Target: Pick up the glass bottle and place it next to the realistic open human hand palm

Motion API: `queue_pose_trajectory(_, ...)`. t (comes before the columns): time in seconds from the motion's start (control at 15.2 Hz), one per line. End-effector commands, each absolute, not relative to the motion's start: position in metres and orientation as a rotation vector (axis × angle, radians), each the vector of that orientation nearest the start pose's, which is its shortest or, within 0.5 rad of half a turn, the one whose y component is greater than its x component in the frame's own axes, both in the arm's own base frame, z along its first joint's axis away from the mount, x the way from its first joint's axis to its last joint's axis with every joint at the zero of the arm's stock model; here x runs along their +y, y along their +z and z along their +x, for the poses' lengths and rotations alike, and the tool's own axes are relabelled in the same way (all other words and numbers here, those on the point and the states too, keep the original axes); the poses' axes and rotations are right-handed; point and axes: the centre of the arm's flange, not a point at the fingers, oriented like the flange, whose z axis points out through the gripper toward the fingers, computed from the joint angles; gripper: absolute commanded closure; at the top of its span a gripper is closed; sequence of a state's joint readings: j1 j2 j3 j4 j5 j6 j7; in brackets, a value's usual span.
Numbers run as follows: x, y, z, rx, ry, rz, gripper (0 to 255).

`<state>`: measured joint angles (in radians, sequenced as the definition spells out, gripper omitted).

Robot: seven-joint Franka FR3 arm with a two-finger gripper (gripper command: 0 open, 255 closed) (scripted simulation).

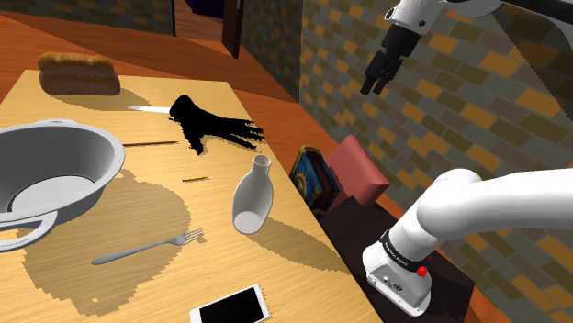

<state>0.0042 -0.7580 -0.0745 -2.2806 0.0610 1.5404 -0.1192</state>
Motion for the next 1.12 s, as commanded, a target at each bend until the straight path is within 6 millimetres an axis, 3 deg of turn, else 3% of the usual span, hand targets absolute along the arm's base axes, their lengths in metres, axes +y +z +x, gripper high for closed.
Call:
queue_pose_trajectory(0.0,-0.023,0.614,0.312,-0.108,-0.039,-3.029,0)
queue_pose_trajectory(1.06,0.18,0.528,0.308,-0.029,-0.123,-3.103,0)
